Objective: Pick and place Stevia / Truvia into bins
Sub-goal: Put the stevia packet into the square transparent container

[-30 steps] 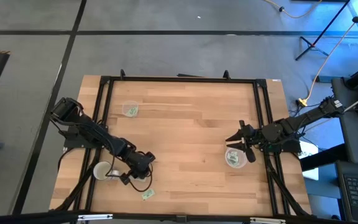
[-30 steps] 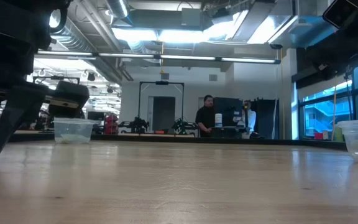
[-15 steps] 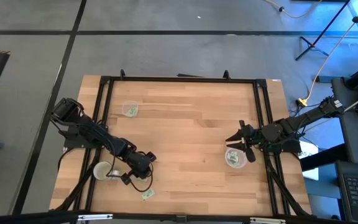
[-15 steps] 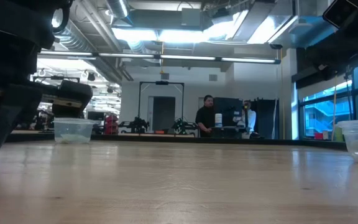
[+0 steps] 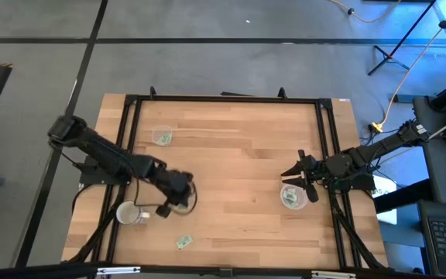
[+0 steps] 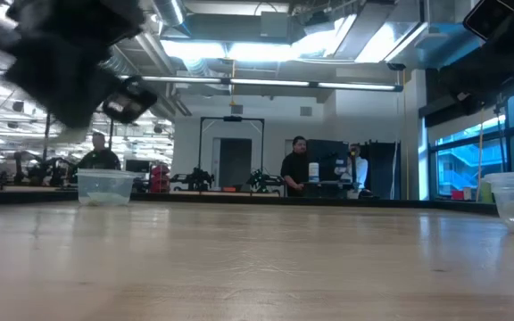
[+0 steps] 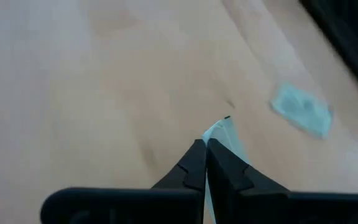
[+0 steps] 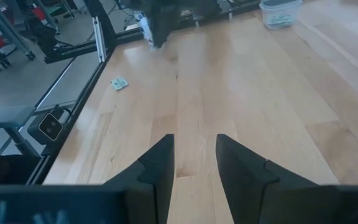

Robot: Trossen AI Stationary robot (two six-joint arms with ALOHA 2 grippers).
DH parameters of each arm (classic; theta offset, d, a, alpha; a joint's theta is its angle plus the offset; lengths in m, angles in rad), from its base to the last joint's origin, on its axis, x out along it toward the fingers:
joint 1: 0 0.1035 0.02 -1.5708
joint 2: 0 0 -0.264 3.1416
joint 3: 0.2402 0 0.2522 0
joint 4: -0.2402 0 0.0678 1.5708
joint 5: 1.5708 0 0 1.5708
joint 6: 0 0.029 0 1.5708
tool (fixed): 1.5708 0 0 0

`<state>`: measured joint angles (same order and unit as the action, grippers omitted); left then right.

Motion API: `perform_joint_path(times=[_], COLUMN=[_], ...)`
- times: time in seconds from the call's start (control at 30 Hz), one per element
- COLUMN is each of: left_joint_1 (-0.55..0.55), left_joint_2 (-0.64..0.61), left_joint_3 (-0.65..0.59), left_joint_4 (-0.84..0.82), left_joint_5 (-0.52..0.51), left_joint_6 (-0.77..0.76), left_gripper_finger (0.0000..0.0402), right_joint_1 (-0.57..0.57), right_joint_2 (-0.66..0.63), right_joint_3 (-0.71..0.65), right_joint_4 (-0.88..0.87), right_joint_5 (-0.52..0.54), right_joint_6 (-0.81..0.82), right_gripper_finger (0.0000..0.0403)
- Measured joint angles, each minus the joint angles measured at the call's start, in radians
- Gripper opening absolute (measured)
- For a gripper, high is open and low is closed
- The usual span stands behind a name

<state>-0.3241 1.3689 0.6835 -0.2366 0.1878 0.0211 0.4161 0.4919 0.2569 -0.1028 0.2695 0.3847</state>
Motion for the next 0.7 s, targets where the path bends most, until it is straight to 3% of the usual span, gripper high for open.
perform_joint_path(times=[0.1, 0.33, 0.7], left_joint_1=[0.075, 0.223, 0.505], left_joint_2=[-0.103, -0.293, -0.487], left_joint_3=[0.003, 0.003, 0.004], left_joint_4=[-0.082, -0.383, -0.542], left_joint_5=[-0.064, -0.471, -0.702], left_joint_6=[-0.111, -0.207, -0.184], left_gripper_finger=[0.0003, 0.0003, 0.0003], right_joint_1=[0.000, 0.000, 0.000], right_joint_2=[0.001, 0.004, 0.004], right_joint_3=[0.000, 0.000, 0.000], right_joint_4=[-0.001, -0.001, -0.001], right_joint_5=[0.000, 0.000, 0.000], right_joint_6=[0.000, 0.000, 0.000], right_gripper_finger=[0.0123, 0.0123, 0.0123])
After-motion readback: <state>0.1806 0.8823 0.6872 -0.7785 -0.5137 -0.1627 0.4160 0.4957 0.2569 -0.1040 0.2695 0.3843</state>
